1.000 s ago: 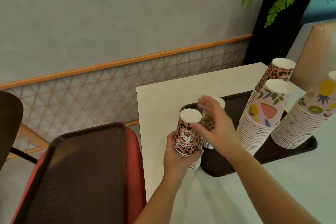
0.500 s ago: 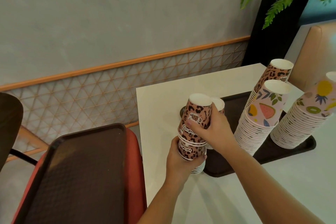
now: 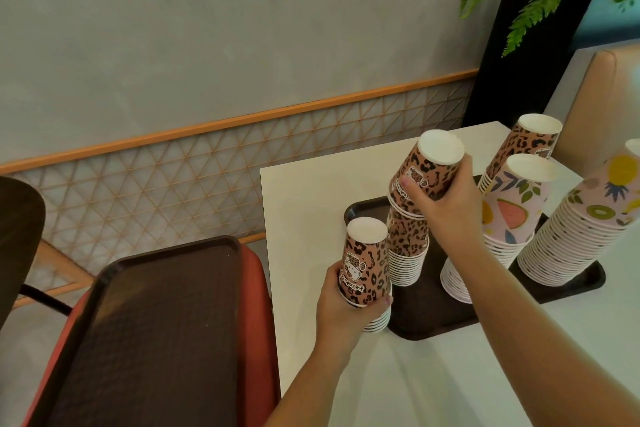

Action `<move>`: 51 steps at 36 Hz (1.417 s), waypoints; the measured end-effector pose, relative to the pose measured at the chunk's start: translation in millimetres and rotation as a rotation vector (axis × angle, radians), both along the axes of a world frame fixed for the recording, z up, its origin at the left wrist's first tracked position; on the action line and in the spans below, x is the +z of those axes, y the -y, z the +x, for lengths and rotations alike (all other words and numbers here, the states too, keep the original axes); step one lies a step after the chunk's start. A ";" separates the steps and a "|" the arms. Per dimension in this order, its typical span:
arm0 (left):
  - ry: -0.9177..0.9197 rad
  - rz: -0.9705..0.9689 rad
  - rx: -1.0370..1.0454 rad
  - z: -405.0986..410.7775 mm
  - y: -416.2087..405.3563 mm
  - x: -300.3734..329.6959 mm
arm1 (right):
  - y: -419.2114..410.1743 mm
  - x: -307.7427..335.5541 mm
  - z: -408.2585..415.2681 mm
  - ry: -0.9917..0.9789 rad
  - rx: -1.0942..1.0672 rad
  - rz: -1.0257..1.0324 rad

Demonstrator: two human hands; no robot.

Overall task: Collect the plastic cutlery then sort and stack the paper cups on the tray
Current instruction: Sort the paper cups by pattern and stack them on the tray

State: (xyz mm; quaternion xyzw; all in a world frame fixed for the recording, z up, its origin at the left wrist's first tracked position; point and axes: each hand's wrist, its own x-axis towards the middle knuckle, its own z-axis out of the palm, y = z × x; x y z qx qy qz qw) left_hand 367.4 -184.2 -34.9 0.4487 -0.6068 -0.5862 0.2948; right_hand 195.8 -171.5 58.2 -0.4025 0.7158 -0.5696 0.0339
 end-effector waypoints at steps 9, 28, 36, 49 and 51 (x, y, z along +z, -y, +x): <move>-0.029 0.007 0.022 -1.0 0.6 0.3 | -4.6 -33.7 4.5 0.051 0.050 0.122; -0.046 -0.064 -0.043 -3.4 1.1 10.1 | -21.7 -40.3 56.3 -0.042 0.397 0.235; -0.034 -0.049 -0.023 -2.9 -0.2 8.6 | -17.4 -26.4 51.8 -0.073 0.358 0.178; -0.005 -0.060 -0.024 -0.6 -2.3 7.5 | -8.6 31.4 21.9 -0.072 0.086 -0.209; 0.005 -0.063 -0.023 -0.7 -1.8 9.5 | -5.5 34.1 11.5 -0.095 0.022 -0.220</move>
